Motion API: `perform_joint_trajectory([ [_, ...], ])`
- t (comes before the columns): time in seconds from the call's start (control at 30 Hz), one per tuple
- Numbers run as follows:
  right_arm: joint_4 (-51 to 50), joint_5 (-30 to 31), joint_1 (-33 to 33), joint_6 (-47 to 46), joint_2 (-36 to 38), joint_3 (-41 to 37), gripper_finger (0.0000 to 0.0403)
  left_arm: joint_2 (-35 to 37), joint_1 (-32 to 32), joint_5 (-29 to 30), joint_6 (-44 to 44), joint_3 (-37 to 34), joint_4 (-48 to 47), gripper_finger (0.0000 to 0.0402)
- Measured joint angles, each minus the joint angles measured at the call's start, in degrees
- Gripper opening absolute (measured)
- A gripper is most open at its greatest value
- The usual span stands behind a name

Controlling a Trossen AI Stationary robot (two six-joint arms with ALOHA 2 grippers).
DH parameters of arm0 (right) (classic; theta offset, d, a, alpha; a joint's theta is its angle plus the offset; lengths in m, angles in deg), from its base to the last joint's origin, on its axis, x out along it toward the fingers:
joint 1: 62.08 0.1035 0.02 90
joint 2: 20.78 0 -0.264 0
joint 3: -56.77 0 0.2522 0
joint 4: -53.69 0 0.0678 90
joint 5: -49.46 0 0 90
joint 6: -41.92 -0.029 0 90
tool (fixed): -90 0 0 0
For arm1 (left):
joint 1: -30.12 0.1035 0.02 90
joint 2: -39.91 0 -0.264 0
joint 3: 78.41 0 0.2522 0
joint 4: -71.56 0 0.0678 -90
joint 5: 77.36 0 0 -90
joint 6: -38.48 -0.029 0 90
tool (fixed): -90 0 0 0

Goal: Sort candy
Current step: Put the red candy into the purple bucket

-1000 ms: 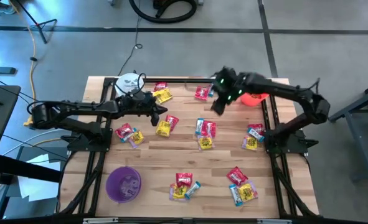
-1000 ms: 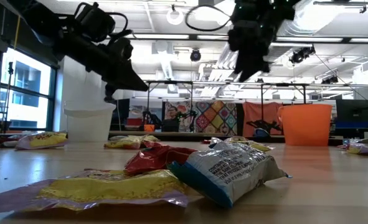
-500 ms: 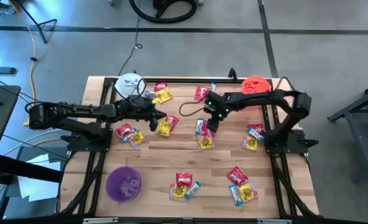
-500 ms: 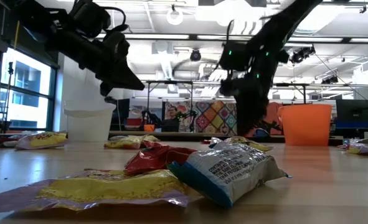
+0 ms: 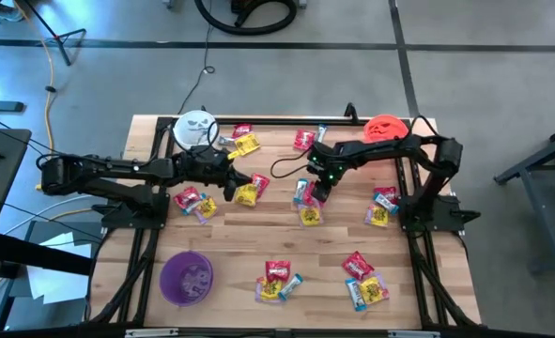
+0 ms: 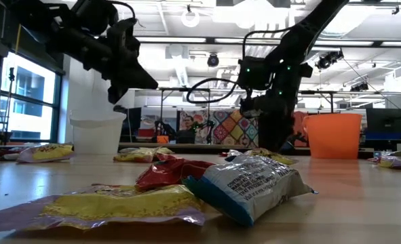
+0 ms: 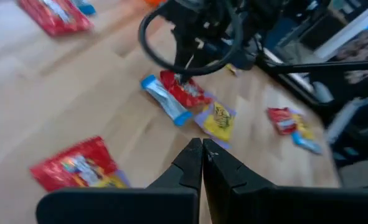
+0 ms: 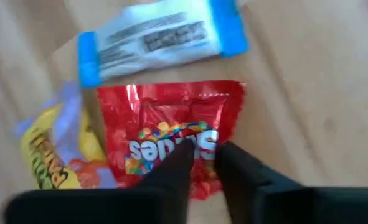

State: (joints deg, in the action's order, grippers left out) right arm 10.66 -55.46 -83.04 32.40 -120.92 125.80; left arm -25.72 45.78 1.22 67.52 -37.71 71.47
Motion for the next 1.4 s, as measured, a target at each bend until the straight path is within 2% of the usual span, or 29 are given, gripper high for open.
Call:
perform_joint_trajectory([
  [0.07,0.1,-0.27,0.12,-1.34,1.75,-0.02,0.0019,0.0,0.0,-0.81,4.01,0.0,0.25,0.0],
  [0.1,0.19,-0.18,0.19,-2.07,2.87,-0.02,0.0011,-0.04,0.0,-0.83,6.06,0.0,0.45,0.0001],
  [0.27,2.4,1.37,1.87,-7.27,9.2,-0.02,0.0027,-0.22,0.02,-0.84,11.54,0.0,2.7,0.0017],
  [0.43,12.35,6.98,6.61,-8.7,14.62,0.07,0.0012,-1.56,-0.18,-2.51,17.19,0.04,9.16,0.0065],
  [0.67,23.13,16.83,13.05,-6.2,15.38,0.13,0.0004,-6.94,-1.66,-4.7,21.9,3.16,11.35,0.0139],
  [0.77,23.52,21.17,14.89,-5.54,15.34,0.15,0.0004,-10.05,-1.9,-4.7,21.98,5.77,11.19,0.016],
  [0.87,23.6,22.72,15.97,-4.52,15.33,0.15,0.0004,-12.4,-1.89,-4.7,22.73,8.05,11.49,0.0173],
  [1.23,23.97,22.95,16.64,-2.0,15.33,0.15,0.0004,-22.25,-1.42,-9.8,19.91,17.52,11.48,0.0178],
  [1.4,23.85,22.87,16.63,-1.98,15.33,0.15,0.0004,-24.68,-1.42,-11.1,18.06,20.37,8.88,0.0146],
])
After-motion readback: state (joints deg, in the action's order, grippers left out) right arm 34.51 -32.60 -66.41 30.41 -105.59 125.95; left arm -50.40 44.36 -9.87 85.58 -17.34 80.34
